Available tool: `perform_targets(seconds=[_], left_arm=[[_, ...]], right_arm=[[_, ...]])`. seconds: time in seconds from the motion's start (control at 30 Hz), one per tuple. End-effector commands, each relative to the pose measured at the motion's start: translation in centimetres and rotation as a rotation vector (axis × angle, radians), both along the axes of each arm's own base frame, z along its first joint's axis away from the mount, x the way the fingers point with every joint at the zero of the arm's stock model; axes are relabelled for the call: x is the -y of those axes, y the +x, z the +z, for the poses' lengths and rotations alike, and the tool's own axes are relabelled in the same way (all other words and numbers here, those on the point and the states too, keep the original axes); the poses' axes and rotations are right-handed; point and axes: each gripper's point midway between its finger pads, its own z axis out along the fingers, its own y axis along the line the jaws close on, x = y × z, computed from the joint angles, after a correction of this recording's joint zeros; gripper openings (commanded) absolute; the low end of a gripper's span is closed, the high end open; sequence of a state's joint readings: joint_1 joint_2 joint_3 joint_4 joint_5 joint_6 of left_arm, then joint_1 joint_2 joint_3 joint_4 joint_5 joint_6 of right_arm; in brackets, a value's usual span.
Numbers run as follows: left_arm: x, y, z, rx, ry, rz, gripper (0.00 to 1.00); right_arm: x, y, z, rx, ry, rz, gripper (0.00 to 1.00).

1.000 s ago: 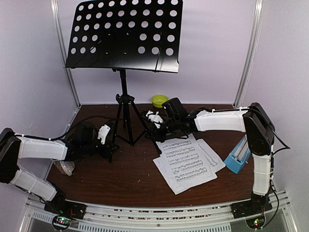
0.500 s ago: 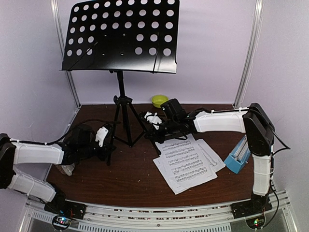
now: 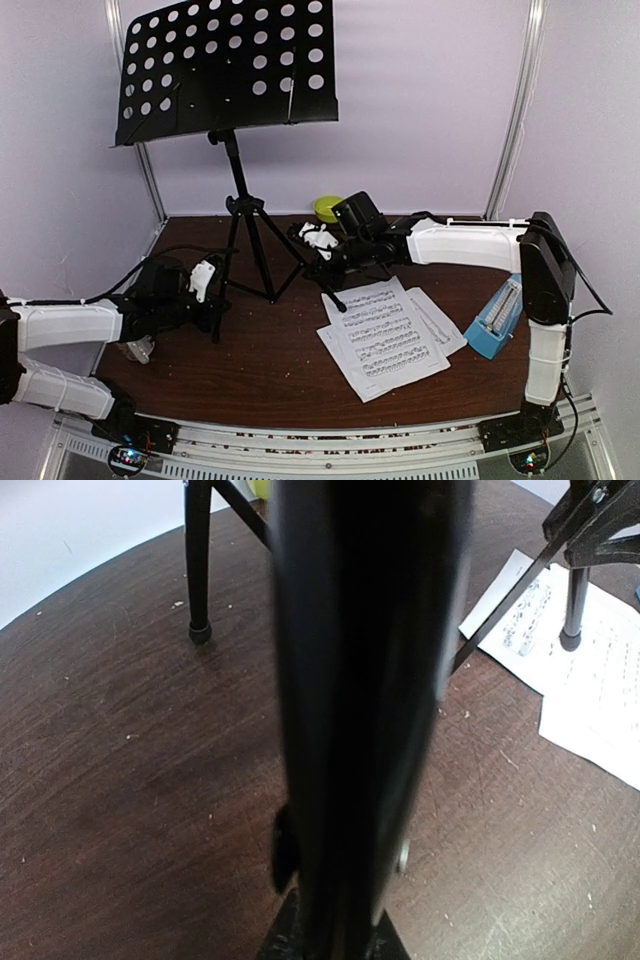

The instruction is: Set up the instrument practice props

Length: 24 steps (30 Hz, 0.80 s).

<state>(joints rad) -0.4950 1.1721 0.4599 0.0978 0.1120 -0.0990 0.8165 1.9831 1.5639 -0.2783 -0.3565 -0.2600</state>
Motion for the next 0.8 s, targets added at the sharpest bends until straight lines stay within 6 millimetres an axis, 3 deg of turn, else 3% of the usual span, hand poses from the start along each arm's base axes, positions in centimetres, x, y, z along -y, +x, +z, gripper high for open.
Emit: perform_targets(seconds=[0.0,0.3,0.53,0.77], left_arm=[[-2.7,2.6,-1.6,-0.08,0.011,0.196,0.0],[-2.2,6.9,-1.8,-0.048,0.082,0.217,0.0],[-1.8,10.6,-1.4,-0.061,0.1,0.2,0.0],[-2.6,9.2,-0.6,-0.089,0.08,0.179,0.0]], right_arm=[[2.5,5.0,1.0,0.027,-0.025,-0.184,0.0],[2.8,10.1,1.2,0.086,-0.016,-0.288,0.0],[2.9,14.5,2.8,0.135,0.018,-0.353,0.0],[6.2,14.7,2.5,0.149,-0.055,-0.373,0.0]])
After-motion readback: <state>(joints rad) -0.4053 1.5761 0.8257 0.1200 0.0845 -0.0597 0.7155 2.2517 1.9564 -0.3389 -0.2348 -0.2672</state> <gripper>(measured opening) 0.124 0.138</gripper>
